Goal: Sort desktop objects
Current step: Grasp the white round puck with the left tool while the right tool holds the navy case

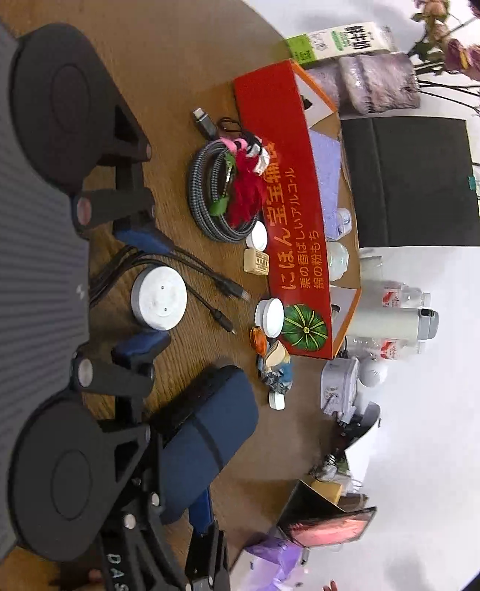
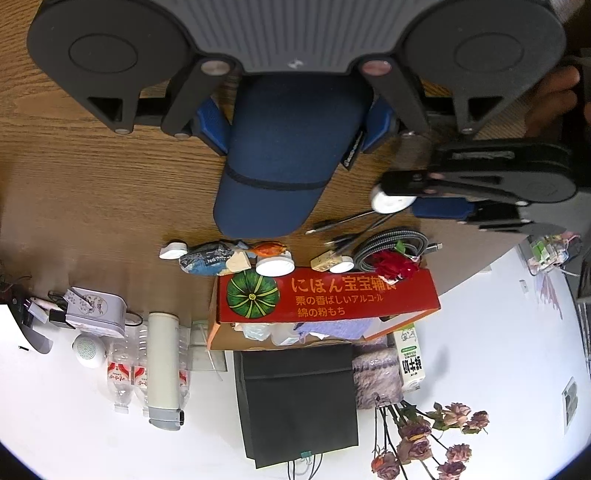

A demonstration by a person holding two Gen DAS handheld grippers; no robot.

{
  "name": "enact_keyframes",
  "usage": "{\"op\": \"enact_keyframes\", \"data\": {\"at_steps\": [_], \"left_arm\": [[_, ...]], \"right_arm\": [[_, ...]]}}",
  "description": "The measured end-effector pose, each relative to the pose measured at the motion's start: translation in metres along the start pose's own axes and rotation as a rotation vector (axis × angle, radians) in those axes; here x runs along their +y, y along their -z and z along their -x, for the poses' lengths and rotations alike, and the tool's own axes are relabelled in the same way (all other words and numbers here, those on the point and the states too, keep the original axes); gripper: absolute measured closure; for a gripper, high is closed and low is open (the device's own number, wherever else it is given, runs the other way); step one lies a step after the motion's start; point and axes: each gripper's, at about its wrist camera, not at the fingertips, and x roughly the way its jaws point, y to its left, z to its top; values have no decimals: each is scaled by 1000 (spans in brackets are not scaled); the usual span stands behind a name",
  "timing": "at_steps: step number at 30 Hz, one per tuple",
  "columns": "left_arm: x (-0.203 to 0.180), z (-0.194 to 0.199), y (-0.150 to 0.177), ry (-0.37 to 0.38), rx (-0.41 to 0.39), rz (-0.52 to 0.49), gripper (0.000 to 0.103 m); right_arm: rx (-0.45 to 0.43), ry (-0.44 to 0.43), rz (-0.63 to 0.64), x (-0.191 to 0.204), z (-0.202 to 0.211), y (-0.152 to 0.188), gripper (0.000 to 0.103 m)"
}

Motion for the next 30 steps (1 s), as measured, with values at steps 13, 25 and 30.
{"op": "enact_keyframes", "data": {"at_steps": [13, 25, 30], "left_arm": [[-36, 10, -1, -50, -2, -120, 63], [-29, 105, 36, -80, -66, -25, 63], [5, 113, 67, -198, 32, 59, 63]], "right_arm": [[-4, -9, -15, -2, 1, 0, 28], [33, 23, 19, 14, 12, 6, 31], [72, -61, 67, 46, 41, 30, 27]]}}
